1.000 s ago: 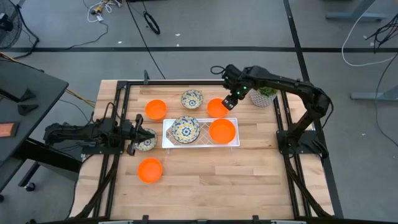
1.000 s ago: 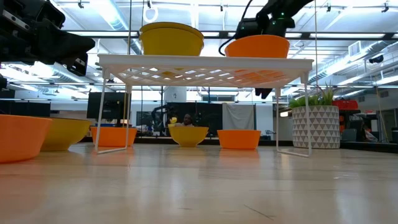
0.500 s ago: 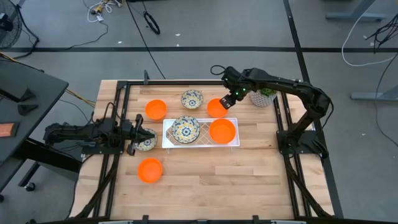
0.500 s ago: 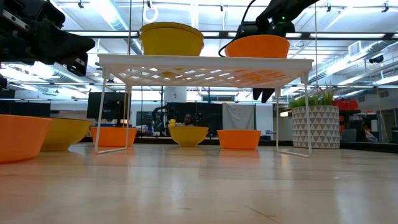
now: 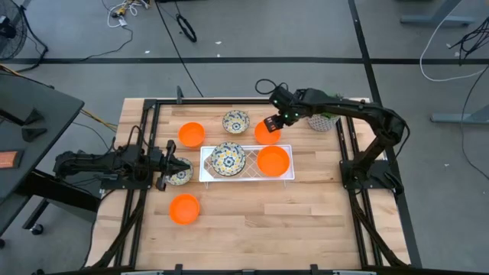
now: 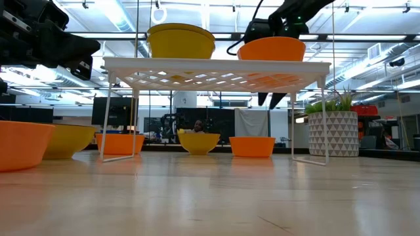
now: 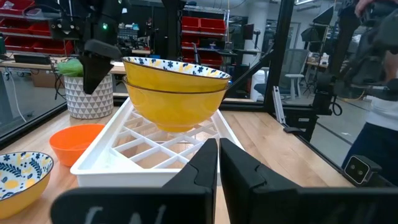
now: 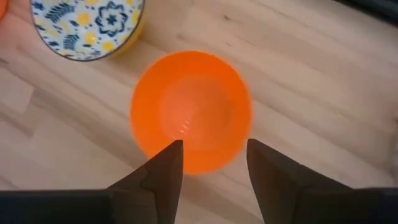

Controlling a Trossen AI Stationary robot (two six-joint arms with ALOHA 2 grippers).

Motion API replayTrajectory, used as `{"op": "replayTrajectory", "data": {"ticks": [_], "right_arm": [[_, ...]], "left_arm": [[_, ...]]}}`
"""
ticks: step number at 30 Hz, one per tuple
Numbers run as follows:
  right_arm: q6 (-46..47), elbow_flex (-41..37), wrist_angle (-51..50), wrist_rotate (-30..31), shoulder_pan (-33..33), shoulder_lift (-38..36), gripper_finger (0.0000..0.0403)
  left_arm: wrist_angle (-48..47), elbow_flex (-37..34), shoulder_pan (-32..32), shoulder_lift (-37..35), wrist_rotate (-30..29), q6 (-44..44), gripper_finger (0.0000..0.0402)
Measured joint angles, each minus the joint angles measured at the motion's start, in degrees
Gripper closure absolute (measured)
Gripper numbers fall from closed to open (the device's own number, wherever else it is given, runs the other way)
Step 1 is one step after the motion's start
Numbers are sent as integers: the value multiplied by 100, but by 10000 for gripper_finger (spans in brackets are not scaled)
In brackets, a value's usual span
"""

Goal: Pick & Place Mini bowls
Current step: Stack the orange bowl on the orange bowl on the shelf

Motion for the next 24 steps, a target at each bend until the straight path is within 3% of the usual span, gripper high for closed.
{"op": "replayTrajectory", "data": {"ticks": [5, 10, 24], "right_arm": [[423, -330, 228, -402, 110, 0, 224], [821, -589, 442, -424, 166, 0, 224], [1928, -1150, 894, 93, 93, -2, 224]], "left_arm": [[0, 0, 1, 0, 1, 2, 378], [0, 0, 0, 0, 0, 0, 378], [0, 0, 1, 2, 0, 2, 378]]}}
